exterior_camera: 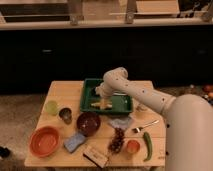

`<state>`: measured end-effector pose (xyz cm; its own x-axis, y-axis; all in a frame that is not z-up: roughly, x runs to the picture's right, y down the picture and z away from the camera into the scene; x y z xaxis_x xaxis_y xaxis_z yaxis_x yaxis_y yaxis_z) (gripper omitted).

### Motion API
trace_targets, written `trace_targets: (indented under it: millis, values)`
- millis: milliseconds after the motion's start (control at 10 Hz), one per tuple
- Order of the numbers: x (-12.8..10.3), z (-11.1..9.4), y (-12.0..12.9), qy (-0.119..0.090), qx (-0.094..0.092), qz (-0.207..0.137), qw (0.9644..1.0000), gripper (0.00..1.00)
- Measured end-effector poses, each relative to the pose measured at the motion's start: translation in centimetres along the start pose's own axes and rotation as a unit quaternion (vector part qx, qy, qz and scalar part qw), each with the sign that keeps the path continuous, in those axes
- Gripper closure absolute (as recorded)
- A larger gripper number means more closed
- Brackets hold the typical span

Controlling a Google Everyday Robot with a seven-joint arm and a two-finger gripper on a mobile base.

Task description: Place banana in plastic cup

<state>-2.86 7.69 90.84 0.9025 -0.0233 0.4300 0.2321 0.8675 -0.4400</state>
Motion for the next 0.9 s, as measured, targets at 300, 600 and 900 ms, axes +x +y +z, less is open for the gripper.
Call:
trace_targets:
  millis: [300, 600, 900]
  values:
    - [-0.3, 1.0, 0.1, 0.006, -0.017, -0.013, 0.9997, 0.2]
    - [-0.4, 1.6, 0.1, 0.013, -0.032, -0.023, 0.9991, 0.2]
    - [-0.3, 2.4, 0.2, 0.026, -0.056, -0.03, 0.9977, 0.2]
